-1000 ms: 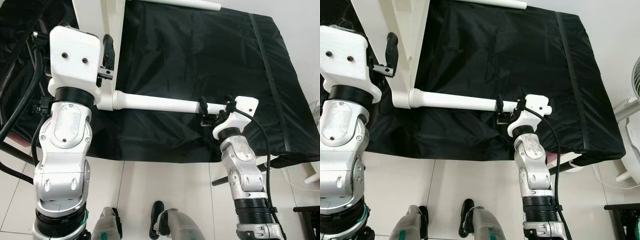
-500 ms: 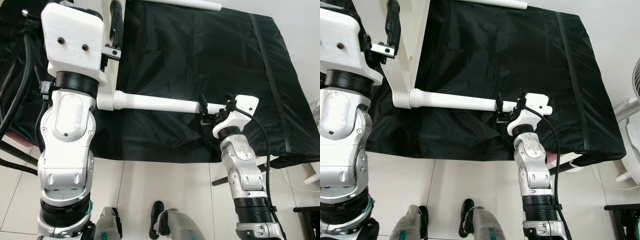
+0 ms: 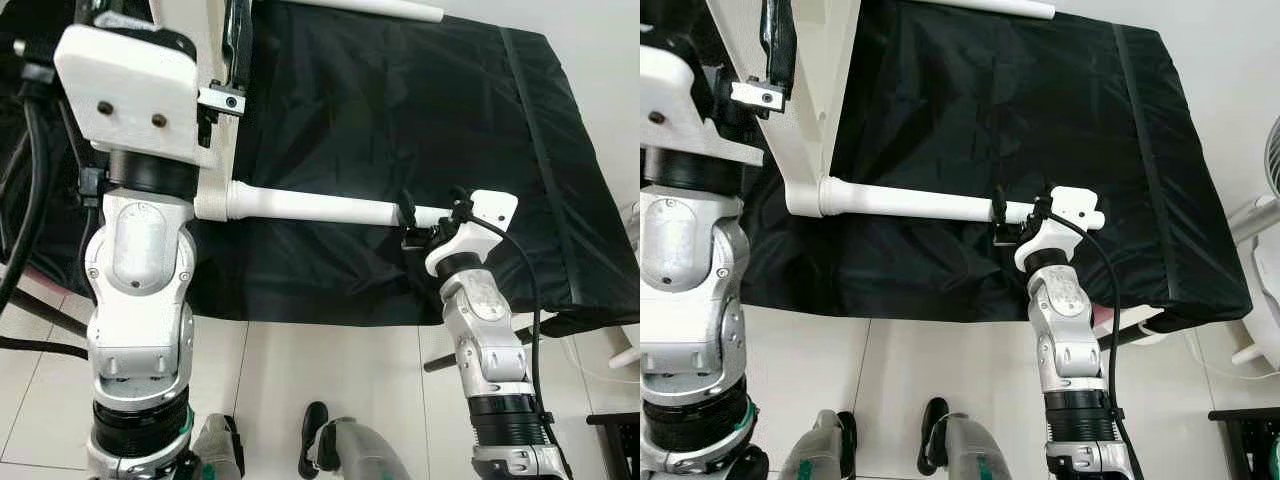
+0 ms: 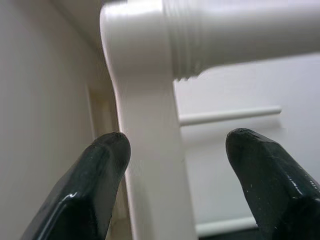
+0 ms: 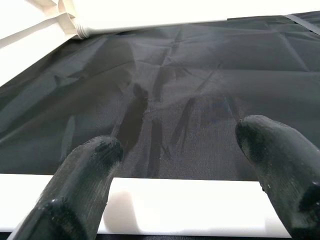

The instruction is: Building children table

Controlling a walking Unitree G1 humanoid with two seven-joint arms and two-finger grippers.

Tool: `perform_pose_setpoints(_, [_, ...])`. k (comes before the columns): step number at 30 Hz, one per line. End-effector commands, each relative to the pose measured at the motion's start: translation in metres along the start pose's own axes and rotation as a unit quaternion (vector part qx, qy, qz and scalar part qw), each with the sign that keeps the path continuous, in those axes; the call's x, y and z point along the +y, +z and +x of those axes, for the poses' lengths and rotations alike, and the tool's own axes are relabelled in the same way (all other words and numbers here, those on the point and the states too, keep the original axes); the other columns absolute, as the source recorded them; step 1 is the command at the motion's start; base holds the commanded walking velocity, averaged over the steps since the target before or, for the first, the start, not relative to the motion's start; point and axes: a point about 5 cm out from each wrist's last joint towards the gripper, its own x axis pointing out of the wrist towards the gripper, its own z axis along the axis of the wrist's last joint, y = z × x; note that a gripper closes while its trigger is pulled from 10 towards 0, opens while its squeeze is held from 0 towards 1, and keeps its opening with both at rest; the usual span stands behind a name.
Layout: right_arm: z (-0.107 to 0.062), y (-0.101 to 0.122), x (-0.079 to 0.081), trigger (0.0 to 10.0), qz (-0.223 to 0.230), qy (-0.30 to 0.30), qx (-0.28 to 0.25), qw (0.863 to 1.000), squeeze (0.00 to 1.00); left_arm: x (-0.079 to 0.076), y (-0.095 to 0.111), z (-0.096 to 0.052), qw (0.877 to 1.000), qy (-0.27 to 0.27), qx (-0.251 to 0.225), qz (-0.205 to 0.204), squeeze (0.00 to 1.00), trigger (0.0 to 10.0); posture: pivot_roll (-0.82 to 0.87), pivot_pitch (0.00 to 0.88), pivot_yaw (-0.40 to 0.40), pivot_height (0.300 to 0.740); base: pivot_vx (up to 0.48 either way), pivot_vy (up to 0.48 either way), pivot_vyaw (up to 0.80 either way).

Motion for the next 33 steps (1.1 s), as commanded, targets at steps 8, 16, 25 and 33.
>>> perform_pose_setpoints(8, [0.000,-0.005,-0.003,10.0,-0.003,-0.004,0.006,1.000,0.00,-0.014,0.008,-0.007,0.997,-0.041,-0.049,-0.038,0.00,10.0,0.14,0.258,-0.116,0.740,0.000,0.000,0.00])
perform_pose_setpoints(16, [0.000,-0.006,-0.004,10.0,-0.004,-0.008,0.003,1.000,0.00,-0.032,-0.004,-0.012,0.992,-0.102,-0.016,-0.077,0.00,10.0,0.13,0.245,-0.089,0.740,0.000,0.000,0.00])
perform_pose_setpoints(25, [-0.002,-0.008,-0.004,10.0,-0.004,-0.017,-0.003,1.000,0.00,-0.076,-0.052,-0.024,0.965,-0.205,0.132,-0.098,0.00,10.0,0.13,0.216,-0.055,0.740,0.000,0.000,0.00])
perform_pose_setpoints(33, [-0.002,-0.007,0.007,10.0,-0.019,0.002,-0.019,1.000,0.00,-0.091,-0.080,-0.048,0.940,-0.237,0.217,-0.118,0.00,10.0,0.13,0.179,-0.043,0.740,0.000,0.000,0.00])
